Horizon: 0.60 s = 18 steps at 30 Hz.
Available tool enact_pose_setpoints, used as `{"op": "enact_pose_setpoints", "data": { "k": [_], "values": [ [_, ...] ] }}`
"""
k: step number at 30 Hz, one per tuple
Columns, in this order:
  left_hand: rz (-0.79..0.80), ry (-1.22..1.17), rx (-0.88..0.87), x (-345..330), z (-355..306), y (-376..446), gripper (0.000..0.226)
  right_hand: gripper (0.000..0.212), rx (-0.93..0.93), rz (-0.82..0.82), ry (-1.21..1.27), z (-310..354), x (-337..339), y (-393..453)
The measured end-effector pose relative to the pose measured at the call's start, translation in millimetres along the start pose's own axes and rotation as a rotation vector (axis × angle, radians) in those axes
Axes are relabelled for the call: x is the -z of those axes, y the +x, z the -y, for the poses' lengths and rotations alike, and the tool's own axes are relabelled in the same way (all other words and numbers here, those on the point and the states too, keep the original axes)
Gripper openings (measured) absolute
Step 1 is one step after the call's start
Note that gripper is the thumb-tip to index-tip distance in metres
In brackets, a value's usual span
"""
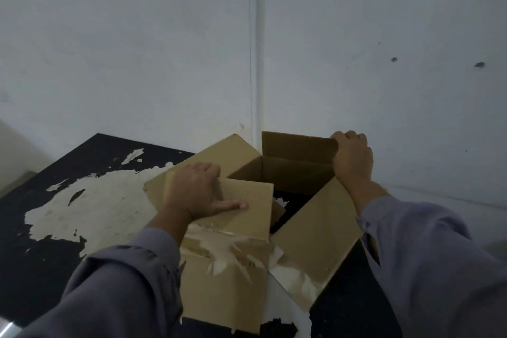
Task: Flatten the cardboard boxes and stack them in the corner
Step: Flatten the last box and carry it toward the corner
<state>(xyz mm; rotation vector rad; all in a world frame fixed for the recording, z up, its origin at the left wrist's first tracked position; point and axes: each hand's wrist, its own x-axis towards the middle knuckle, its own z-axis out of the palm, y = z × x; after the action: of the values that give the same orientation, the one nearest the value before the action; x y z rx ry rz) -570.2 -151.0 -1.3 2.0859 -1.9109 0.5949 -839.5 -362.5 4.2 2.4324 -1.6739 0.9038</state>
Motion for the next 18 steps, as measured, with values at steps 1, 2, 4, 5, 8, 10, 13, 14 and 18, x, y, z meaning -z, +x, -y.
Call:
{"op": "enact_pose_setpoints", "data": {
  "k": [1,2,4,5,8,10,13,14,18],
  "values": [
    [0.000,0.042,0.028,2.7,7.5,-2.6,0.080,0.042,-0.015,0.023,0.001,-3.7,2.7,-1.2],
    [0.006,0.089,0.065,5.1,13.2,-4.0,0.082,0.040,-0.034,0.039,0.005,-7.7,5.9,-3.6],
    [0.043,0.174,0.173,11.0,19.4,-2.2,0.087,0.037,-0.078,0.048,0.026,-17.6,12.9,-12.8],
    [0.075,0.205,0.232,13.6,21.2,0.7,0.090,0.036,-0.102,0.044,0.038,-22.7,16.6,-19.0],
    [0.202,0.203,0.357,16.7,22.4,10.8,0.095,0.033,-0.148,0.012,0.033,-39.2,24.7,-39.1],
    [0.258,0.129,0.394,15.1,23.7,17.5,0.100,0.033,-0.172,0.002,0.006,-45.3,28.5,-50.5],
    [0.454,0.004,0.475,15.7,29.3,28.4,0.119,0.036,-0.217,-0.026,-0.022,-44.1,32.0,-65.7],
    [0.522,-0.019,0.494,17.4,31.7,31.4,0.125,0.036,-0.234,-0.031,-0.037,-42.2,32.1,-71.6],
    [0.712,-0.074,0.501,15.5,44.8,38.1,0.138,0.028,-0.318,-0.041,-0.056,-30.1,26.6,-96.7]
  ]
}}
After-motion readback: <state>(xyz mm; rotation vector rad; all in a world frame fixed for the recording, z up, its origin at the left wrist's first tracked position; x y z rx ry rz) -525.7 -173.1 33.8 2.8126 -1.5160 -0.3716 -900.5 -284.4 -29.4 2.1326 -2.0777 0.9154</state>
